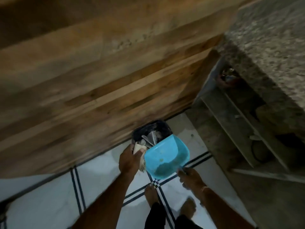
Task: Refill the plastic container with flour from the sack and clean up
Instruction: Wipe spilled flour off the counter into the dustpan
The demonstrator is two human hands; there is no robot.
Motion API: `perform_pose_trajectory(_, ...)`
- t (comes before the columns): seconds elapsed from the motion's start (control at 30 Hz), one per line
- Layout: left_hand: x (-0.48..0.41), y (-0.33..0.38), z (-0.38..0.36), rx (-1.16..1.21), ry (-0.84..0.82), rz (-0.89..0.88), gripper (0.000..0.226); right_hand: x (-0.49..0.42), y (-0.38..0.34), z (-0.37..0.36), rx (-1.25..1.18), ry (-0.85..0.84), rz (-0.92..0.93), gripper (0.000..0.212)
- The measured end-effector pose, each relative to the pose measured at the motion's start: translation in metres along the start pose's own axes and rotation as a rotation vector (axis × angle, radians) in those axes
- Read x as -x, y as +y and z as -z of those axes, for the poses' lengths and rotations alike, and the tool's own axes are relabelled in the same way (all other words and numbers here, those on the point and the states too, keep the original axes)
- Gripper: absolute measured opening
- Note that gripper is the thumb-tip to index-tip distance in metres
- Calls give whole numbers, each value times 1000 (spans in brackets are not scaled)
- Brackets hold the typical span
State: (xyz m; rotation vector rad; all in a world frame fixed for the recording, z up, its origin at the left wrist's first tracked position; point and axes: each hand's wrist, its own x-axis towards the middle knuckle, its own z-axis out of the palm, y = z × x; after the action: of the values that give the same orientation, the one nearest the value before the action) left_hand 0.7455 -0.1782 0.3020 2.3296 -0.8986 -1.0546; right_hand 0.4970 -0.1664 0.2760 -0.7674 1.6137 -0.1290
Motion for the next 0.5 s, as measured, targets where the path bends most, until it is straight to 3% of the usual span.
perform_pose_trajectory(0.1,-50,-25,-18,-24,0,48,31,-69,-17,-33,68,-18,-77,34)
perform_pose_trajectory(0.27,-127,-60,-65,3,16,82,27,-183,-56,-80,181,-33,-80,15)
perform_pose_trajectory(0.4,-164,-81,-91,52,69,125,30,-242,-82,-94,309,-91,-65,34)
perform_pose_trajectory(0.5,-173,-90,-102,94,72,157,28,-255,-83,-91,386,-119,-98,33)
